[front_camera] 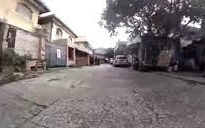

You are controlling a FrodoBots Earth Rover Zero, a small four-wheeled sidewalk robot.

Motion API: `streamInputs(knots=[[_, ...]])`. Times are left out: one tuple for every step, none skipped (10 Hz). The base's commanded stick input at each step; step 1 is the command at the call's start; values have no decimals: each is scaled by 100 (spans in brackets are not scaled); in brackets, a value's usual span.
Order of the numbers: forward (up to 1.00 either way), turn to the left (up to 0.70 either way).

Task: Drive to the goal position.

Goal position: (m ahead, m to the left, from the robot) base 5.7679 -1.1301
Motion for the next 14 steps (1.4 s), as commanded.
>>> streamInputs(knots=[[70, 0], [70, 0], [70, 0], [70, -11], [70, -22], [70, 0], [70, 0], [70, 0], [70, 0], [70, 0], [70, 0], [70, 0], [70, 0], [70, 0]])
